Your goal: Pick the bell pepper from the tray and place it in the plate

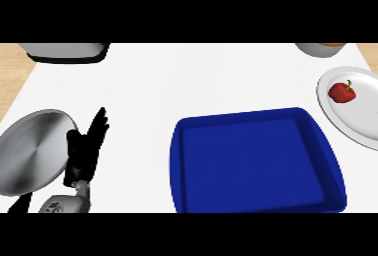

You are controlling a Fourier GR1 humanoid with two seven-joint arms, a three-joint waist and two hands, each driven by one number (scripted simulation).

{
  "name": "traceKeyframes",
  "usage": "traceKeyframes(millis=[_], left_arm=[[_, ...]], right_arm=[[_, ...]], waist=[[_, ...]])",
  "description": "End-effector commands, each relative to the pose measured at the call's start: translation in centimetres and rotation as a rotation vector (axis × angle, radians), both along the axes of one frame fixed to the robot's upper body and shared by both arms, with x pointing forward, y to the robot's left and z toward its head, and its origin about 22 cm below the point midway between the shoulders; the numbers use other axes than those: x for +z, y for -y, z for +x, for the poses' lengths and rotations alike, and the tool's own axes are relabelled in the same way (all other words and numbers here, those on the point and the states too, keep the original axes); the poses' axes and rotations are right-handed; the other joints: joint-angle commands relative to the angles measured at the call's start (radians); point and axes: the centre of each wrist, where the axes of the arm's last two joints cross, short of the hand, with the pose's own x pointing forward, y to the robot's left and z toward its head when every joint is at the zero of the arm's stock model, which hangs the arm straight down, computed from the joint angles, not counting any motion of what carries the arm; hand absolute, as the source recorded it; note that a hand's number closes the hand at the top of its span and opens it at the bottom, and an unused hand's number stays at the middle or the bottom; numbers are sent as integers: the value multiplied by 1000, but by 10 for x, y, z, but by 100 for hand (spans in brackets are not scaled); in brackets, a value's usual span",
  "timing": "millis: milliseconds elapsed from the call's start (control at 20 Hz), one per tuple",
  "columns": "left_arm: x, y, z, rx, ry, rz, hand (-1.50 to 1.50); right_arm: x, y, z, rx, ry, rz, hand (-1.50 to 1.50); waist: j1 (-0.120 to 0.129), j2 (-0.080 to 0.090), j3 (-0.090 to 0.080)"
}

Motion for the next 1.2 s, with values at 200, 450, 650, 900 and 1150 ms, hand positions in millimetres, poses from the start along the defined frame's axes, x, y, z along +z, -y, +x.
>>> traceKeyframes(millis=[200,450,650,900,1150], left_arm=[[2,7,-4,-13,0,3,0],[-9,-2,-4,-16,7,11,0],[-2,-4,3,-10,-3,-3,0],[1,16,2,-19,3,-3,0],[-3,7,0,-13,14,-8,0]], right_arm=[[-8,32,-40,34,56,206,-150],[-28,27,-46,78,105,204,-150],[-32,28,-50,101,118,195,-150],[-35,17,-39,57,97,172,-150],[-65,6,-48,-1,55,98,-150]], waist=[[12,1,0],[14,4,0],[15,5,1],[18,2,0],[25,6,1]])
